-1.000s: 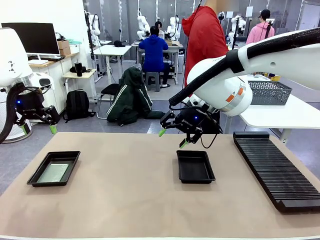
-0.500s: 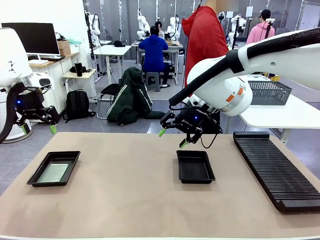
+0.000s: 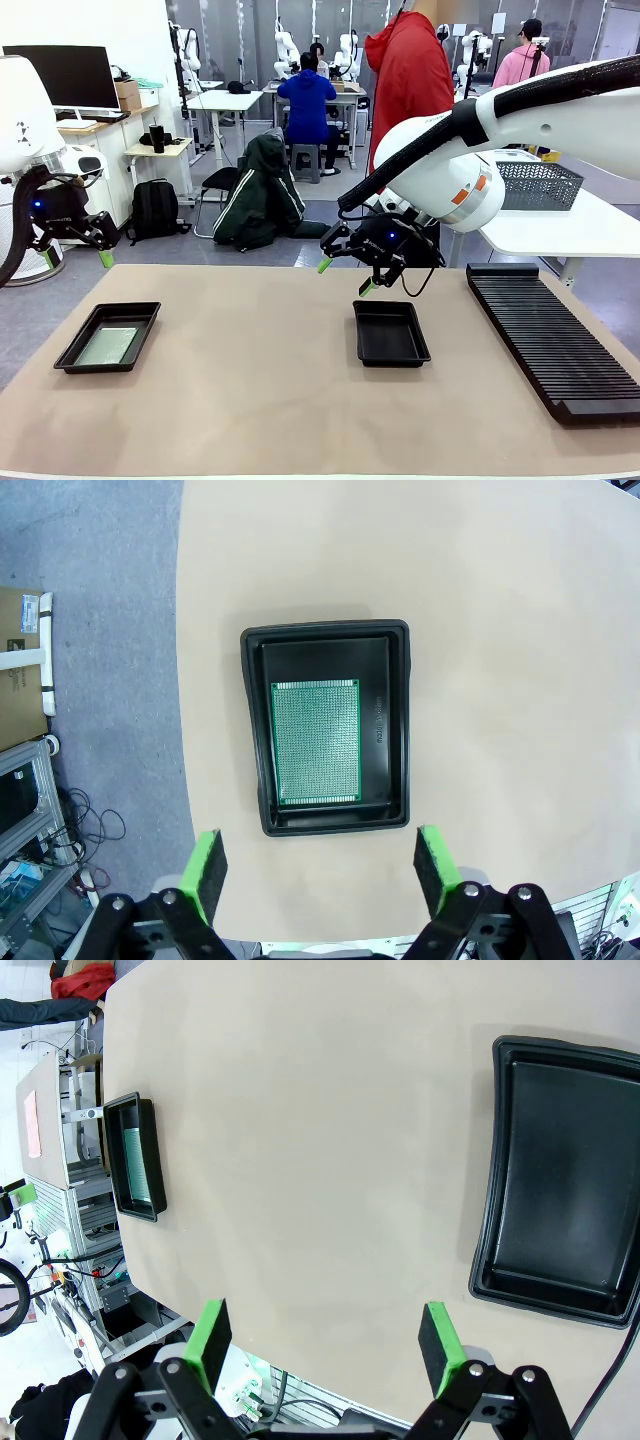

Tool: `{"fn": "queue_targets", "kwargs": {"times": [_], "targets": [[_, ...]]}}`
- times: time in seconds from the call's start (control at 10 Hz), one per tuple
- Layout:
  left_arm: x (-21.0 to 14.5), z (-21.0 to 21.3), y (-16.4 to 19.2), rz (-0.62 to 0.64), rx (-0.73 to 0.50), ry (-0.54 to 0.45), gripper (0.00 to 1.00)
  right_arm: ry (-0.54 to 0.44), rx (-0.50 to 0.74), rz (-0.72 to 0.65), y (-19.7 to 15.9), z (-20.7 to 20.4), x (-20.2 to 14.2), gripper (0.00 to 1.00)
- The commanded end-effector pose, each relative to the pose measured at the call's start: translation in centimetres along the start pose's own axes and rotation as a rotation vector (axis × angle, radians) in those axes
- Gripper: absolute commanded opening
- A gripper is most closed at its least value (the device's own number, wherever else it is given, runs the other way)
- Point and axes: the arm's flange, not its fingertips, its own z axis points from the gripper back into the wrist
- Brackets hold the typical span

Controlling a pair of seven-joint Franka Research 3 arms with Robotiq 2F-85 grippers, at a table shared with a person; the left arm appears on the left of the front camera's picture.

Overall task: Inspect and transfer BCBs to ESD trays.
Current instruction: Pick up the Blank PCB from the PCB Rack and place it in the right ESD tray.

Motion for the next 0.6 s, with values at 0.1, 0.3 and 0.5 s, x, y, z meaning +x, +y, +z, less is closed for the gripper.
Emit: {"fn": "queue_targets", "kwargs": {"times": [0.1,0.3,0.5], "targets": [[-0.06,-0.16,0.02,0.003,-0.008,-0.007,1.0,-0.005,-0.016,-0.013,0.09,-0.03,-0.02,1.0],[-0.06,-0.16,0.02,0.003,-0.008,-0.007,1.0,-0.005,-0.016,-0.013,0.09,-0.03,-0.02,1.0],[-0.06,-0.16,0.02,0.003,-0.008,-0.007,1.0,-0.005,-0.016,-0.013,0.09,-0.03,-0.02,1.0]]}}
